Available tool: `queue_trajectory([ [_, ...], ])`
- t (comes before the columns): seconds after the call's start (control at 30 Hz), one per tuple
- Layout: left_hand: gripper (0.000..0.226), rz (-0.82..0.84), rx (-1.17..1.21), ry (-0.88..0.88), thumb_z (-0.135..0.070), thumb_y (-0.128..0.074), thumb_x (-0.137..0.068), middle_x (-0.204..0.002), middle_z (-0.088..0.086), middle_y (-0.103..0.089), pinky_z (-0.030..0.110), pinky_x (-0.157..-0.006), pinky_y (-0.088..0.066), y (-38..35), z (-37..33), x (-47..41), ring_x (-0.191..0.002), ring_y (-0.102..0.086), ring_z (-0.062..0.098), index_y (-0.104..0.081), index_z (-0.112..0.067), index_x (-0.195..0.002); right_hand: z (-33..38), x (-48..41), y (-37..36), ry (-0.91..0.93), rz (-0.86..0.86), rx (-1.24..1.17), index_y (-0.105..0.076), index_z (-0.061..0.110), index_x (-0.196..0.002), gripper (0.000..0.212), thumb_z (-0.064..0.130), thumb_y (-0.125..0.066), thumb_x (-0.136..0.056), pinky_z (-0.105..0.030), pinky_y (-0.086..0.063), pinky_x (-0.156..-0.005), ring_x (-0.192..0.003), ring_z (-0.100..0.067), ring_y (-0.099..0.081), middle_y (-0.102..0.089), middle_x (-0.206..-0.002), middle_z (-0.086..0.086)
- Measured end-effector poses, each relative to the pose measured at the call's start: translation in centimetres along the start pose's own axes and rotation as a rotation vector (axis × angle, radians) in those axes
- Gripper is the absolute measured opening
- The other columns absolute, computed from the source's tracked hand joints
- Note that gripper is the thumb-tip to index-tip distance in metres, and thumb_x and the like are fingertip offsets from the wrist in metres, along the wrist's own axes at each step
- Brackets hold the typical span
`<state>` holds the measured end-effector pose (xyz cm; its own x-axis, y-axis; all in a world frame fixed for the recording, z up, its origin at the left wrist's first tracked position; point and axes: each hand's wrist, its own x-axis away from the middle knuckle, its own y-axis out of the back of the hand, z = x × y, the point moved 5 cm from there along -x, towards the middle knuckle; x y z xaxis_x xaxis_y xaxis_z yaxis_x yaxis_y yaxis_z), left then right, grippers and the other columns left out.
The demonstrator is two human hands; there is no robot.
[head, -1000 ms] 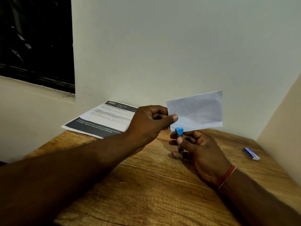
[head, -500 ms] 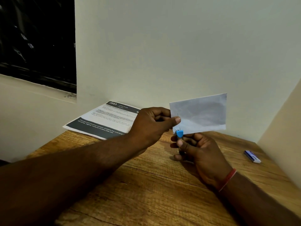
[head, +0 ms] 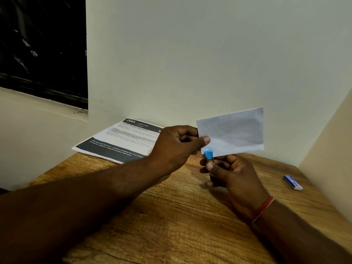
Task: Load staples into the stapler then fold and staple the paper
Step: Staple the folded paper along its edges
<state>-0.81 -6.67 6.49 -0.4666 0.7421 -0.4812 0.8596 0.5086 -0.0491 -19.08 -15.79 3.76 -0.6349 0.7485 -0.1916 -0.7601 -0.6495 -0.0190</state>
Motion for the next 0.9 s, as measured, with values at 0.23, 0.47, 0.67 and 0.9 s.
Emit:
queue_trajectory([
  [0.23,0.008,-0.009,0.006,0.008,-0.023,-0.090,-0.098,-0.097,0.004,-0.088,0.026,-0.075,-0.067,0.0,0.2,-0.1,-0.087,-0.083,0.014,-0.088,-0.017,-0.103,0.3,-0.1,-0.1,0.032,-0.035,0.110,-0.079,0.005,-0.114,0.046,0.027,-0.085,-0.073,-0.030,-0.067,-0.059,-0.096,-0.020,-0.086,-0.087,-0.104,-0.007],
  [0.47,0.008,0.009,0.018,0.006,-0.022,-0.091,-0.096,-0.089,0.004,-0.086,0.028,-0.077,-0.066,-0.1,0.4,-0.3,-0.081,-0.080,0.011,-0.086,-0.024,-0.091,0.4,-0.1,0.0,0.035,-0.065,0.158,-0.081,0.007,-0.109,0.035,0.023,-0.086,-0.079,-0.029,-0.066,-0.057,-0.092,-0.019,-0.086,-0.088,-0.098,-0.007],
  [0.67,0.027,-0.045,0.010,0.046,-0.020,-0.089,-0.099,-0.071,0.005,-0.073,0.028,-0.074,-0.063,0.6,1.2,-0.8,-0.070,-0.073,0.015,-0.072,-0.016,-0.079,0.9,-0.3,1.0,0.017,0.006,0.209,-0.085,0.016,-0.109,0.026,0.019,-0.090,-0.084,-0.034,-0.070,-0.070,-0.094,-0.021,-0.085,-0.087,-0.105,-0.008],
  [0.9,0.027,-0.039,0.082,0.129,-0.018,-0.083,-0.105,-0.079,0.014,-0.082,0.037,-0.073,-0.068,1.2,1.9,-1.1,-0.071,-0.080,0.024,-0.068,-0.001,-0.091,1.4,-1.4,4.3,0.125,-0.124,1.025,-0.083,0.032,-0.100,0.018,0.027,-0.096,-0.088,-0.017,-0.046,-0.071,-0.091,0.000,-0.070,-0.080,-0.095,0.015],
])
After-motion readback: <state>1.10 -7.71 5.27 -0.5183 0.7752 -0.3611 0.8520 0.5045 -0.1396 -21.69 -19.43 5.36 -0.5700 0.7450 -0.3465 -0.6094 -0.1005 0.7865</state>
